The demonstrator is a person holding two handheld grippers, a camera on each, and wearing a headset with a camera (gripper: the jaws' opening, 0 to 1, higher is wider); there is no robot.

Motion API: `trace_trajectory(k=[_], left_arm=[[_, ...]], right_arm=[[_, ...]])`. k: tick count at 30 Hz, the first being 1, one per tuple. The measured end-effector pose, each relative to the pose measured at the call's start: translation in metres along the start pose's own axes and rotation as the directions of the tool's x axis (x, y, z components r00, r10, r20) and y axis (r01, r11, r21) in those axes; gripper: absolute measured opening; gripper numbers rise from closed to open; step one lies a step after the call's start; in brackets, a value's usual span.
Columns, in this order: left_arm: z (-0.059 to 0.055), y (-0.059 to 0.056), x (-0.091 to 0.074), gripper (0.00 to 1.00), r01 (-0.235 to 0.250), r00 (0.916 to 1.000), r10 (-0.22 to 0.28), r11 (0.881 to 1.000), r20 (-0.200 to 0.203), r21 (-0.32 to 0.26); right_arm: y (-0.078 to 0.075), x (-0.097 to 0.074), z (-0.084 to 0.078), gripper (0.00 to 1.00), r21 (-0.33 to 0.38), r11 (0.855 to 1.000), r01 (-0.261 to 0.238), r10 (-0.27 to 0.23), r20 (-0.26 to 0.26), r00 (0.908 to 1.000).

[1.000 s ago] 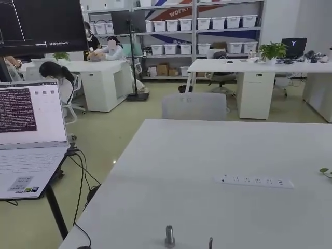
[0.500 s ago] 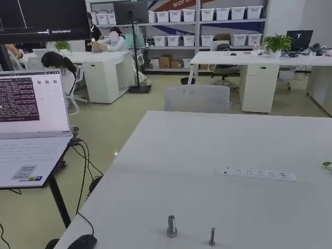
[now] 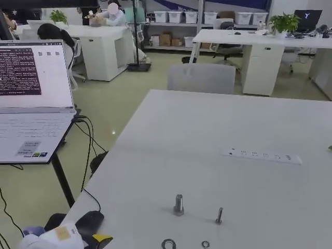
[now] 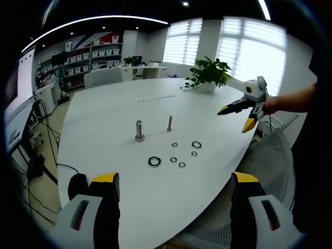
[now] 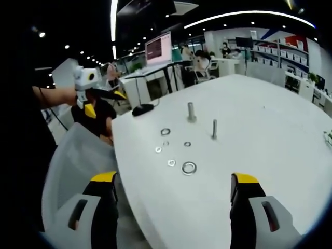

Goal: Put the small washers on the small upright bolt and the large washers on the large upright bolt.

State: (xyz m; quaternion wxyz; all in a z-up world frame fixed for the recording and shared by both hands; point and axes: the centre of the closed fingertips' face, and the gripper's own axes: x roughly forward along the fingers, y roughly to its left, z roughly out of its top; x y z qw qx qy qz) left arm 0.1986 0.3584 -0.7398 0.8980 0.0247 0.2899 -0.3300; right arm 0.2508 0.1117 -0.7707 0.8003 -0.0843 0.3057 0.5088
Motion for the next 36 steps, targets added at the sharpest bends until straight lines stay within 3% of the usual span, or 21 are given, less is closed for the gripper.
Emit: trace_trajectory(k=[6, 11, 15, 18, 22, 28, 36], left_arm=[[0.005, 0.003, 0.0, 0.89, 0.012, 0.9998, -0.012, 1.0, 0.014, 0.013], [0.0, 0.004, 0.006, 0.9, 0.023, 0.9997, -0.023, 1.0, 0.01, 0.014], [-0.002, 0.003, 0.008, 0.89, 0.028, 0.9996, -0.028, 0.998, -0.002, 0.048], [-0.001, 0.002, 0.01, 0.91, 0.039, 0.9992, -0.039, 0.999, -0.001, 0.033], [-0.004, -0.002, 0.015, 0.91, 0.058, 0.9981, -0.056, 0.995, -0.027, 0.075], [-0.006, -0.004, 0.016, 0.9, 0.077, 0.9967, -0.075, 0.994, -0.029, 0.076], [-0.007, 0.002, 0.013, 0.89, 0.098, 0.9948, -0.095, 0.992, -0.036, 0.085]], right_arm=[[-0.002, 0.014, 0.005, 0.86, -0.032, 0.999, -0.01, 0.009, -0.032, 0.9994], [-0.007, 0.025, 0.006, 0.83, -0.072, 0.997, -0.019, 0.013, -0.076, 0.997], [-0.01, 0.033, 0.005, 0.77, -0.116, 0.993, -0.033, 0.019, -0.125, 0.9919], [-0.012, 0.039, 0.005, 0.74, -0.145, 0.988, -0.047, 0.024, -0.158, 0.9871], [-0.011, 0.048, 0.006, 0.71, -0.175, 0.982, -0.066, 0.032, -0.186, 0.9819], [-0.003, 0.062, 0.004, 0.67, -0.221, 0.969, -0.107, 0.053, -0.238, 0.9699], [0.004, 0.078, 0.005, 0.61, -0.264, 0.954, -0.144, 0.065, -0.29, 0.9549]])
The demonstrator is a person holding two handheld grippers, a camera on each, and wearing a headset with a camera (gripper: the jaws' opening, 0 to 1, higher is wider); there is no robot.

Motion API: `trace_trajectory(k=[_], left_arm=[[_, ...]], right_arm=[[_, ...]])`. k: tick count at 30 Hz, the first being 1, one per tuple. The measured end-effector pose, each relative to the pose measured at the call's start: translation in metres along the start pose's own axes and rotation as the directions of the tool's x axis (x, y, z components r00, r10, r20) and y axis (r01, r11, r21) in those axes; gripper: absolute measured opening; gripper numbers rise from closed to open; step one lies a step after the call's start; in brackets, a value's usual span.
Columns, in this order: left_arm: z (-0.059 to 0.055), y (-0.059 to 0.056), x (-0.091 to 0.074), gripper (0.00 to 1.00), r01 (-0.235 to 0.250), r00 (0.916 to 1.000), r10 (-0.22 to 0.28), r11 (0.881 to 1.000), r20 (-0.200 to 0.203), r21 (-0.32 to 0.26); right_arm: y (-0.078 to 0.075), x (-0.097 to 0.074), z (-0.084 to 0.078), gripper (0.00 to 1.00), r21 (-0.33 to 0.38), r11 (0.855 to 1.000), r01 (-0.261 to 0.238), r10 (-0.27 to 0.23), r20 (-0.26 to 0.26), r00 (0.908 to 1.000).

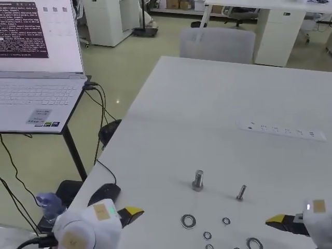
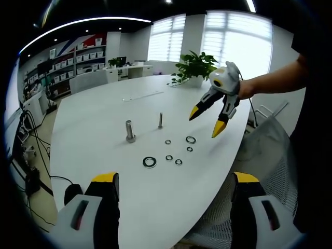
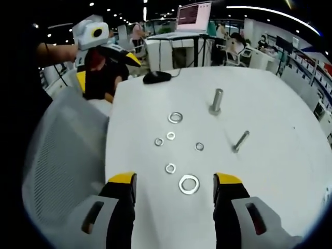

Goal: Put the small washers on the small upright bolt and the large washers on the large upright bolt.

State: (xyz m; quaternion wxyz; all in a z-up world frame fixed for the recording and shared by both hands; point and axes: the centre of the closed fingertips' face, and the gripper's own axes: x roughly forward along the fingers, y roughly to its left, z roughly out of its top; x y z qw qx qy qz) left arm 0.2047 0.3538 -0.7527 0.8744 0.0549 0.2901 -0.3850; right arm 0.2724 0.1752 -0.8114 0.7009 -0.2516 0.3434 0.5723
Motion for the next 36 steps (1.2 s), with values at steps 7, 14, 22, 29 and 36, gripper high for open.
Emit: trace_trajectory(k=[7, 14, 22, 29, 36], left_arm=[[-0.001, 0.008, -0.003, 0.89, 0.009, 0.9999, -0.009, 1.0, 0.007, 0.014], [-0.004, 0.01, -0.001, 0.89, 0.014, 0.9999, -0.014, 1.0, -0.003, 0.022], [-0.003, 0.008, -0.001, 0.88, 0.013, 0.9999, -0.013, 1.0, 0.005, 0.018], [-0.005, 0.011, 0.0, 0.88, 0.005, 1.0, -0.005, 1.0, 0.003, 0.024], [-0.011, 0.012, 0.003, 0.89, 0.007, 0.9999, -0.007, 0.999, -0.009, 0.042]], right_arm=[[-0.002, 0.013, 0.0, 0.55, -0.054, 0.998, -0.012, 0.009, -0.055, 0.9984], [0.003, 0.025, -0.001, 0.49, -0.132, 0.99, -0.047, 0.032, -0.115, 0.9928], [0.005, 0.038, -0.01, 0.43, -0.187, 0.978, -0.09, 0.055, -0.183, 0.9816], [0.007, 0.044, -0.018, 0.39, -0.23, 0.966, -0.118, 0.063, -0.234, 0.9703], [0.009, 0.054, -0.018, 0.36, -0.261, 0.954, -0.146, 0.074, -0.267, 0.9609]])
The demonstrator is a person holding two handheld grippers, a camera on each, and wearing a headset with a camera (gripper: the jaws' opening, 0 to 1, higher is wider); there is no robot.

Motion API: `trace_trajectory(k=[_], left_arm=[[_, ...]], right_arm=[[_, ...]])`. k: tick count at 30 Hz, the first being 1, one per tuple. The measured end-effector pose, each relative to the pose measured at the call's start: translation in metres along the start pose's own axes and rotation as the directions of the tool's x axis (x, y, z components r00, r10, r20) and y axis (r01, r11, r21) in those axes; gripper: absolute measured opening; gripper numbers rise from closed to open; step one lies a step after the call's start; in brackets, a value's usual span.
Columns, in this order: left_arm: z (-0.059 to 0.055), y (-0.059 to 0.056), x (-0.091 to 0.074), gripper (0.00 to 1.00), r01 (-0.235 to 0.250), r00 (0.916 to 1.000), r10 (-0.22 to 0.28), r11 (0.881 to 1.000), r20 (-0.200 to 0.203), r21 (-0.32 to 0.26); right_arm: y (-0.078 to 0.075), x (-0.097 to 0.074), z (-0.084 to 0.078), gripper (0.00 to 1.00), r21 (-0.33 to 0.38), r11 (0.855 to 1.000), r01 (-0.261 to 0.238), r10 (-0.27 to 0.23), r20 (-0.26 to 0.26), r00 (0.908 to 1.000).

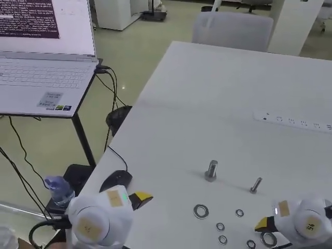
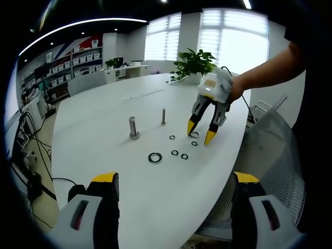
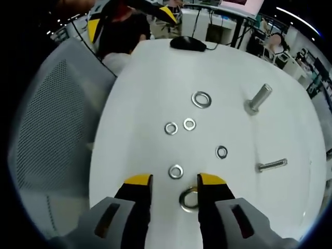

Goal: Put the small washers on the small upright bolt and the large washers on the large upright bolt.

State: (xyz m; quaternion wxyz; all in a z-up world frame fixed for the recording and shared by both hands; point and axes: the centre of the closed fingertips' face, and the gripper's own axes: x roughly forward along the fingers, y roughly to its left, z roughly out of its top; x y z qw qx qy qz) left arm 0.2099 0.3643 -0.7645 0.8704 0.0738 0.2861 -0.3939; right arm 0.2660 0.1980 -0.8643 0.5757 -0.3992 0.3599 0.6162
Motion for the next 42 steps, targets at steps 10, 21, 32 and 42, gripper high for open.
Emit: trace_trajectory(k=[10, 21, 32, 42], left_arm=[[-0.002, 0.006, 0.002, 0.93, -0.003, 0.9999, 0.003, 1.0, -0.01, 0.021], [-0.004, 0.006, 0.006, 0.98, -0.006, 0.9998, 0.006, 0.999, -0.021, 0.034], [-0.009, -0.001, 0.007, 0.95, 0.008, 0.9996, -0.007, 0.999, -0.028, 0.031], [-0.009, -0.003, 0.006, 0.92, 0.016, 0.9995, -0.015, 1.0, -0.028, 0.023]], right_arm=[[-0.003, 0.006, -0.004, 0.29, -0.029, 1.0, -0.003, 0.002, -0.056, 0.9984], [0.001, 0.006, -0.009, 0.25, -0.024, 0.999, -0.021, 0.019, -0.085, 0.9962], [0.003, 0.007, -0.007, 0.17, -0.038, 0.999, -0.018, 0.013, -0.111, 0.9937], [0.004, 0.006, -0.01, 0.16, -0.067, 0.997, -0.033, 0.023, -0.148, 0.9887]])
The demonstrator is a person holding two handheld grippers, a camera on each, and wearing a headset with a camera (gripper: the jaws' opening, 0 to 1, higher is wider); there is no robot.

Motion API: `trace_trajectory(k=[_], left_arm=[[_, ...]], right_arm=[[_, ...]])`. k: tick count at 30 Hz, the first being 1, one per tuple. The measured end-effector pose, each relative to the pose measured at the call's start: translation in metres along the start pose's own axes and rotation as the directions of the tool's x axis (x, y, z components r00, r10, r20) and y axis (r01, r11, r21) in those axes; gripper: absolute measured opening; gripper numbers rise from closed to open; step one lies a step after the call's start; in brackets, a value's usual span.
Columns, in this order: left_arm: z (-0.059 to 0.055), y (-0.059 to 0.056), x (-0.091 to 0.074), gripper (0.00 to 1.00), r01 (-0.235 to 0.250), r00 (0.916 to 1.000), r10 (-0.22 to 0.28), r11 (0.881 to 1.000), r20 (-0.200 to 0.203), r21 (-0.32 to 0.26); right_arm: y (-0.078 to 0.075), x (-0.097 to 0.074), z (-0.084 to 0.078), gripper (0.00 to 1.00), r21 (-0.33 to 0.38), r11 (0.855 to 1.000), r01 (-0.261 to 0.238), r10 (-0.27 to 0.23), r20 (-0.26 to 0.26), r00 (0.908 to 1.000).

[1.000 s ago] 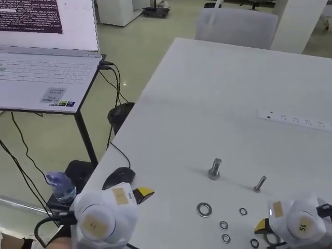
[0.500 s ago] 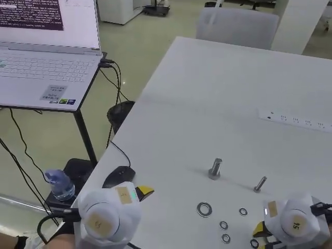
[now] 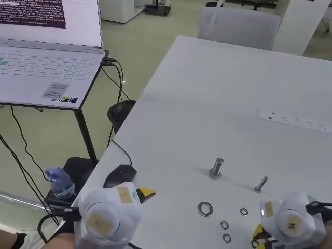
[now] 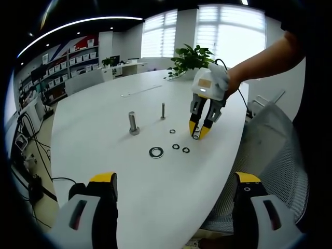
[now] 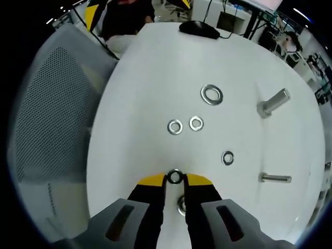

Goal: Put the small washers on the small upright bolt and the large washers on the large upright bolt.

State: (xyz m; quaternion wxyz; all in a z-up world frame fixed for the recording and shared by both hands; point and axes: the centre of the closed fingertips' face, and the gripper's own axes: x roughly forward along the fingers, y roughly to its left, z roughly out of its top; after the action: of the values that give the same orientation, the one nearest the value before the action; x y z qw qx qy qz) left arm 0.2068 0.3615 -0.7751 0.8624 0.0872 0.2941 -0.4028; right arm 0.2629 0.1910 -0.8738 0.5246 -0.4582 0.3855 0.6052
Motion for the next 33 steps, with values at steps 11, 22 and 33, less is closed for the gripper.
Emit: trace_trajectory(k=[11, 22, 33], left_arm=[[0.003, -0.006, 0.004, 0.89, 0.018, 0.9998, -0.018, 1.0, -0.002, -0.003], [0.011, -0.007, 0.008, 0.88, 0.016, 0.9999, -0.016, 1.0, -0.001, 0.0], [0.014, -0.001, 0.009, 0.89, 0.003, 1.0, -0.003, 1.0, -0.003, 0.006]], right_arm=[[-0.004, 0.0, -0.003, 0.13, -0.028, 1.0, -0.014, 0.013, -0.034, 0.9993], [-0.005, -0.007, -0.006, 0.12, 0.05, 0.999, -0.015, 0.016, -0.008, 0.9998], [-0.022, -0.036, -0.012, 0.12, 0.126, 0.992, -0.001, 0.0, 0.011, 0.9999]])
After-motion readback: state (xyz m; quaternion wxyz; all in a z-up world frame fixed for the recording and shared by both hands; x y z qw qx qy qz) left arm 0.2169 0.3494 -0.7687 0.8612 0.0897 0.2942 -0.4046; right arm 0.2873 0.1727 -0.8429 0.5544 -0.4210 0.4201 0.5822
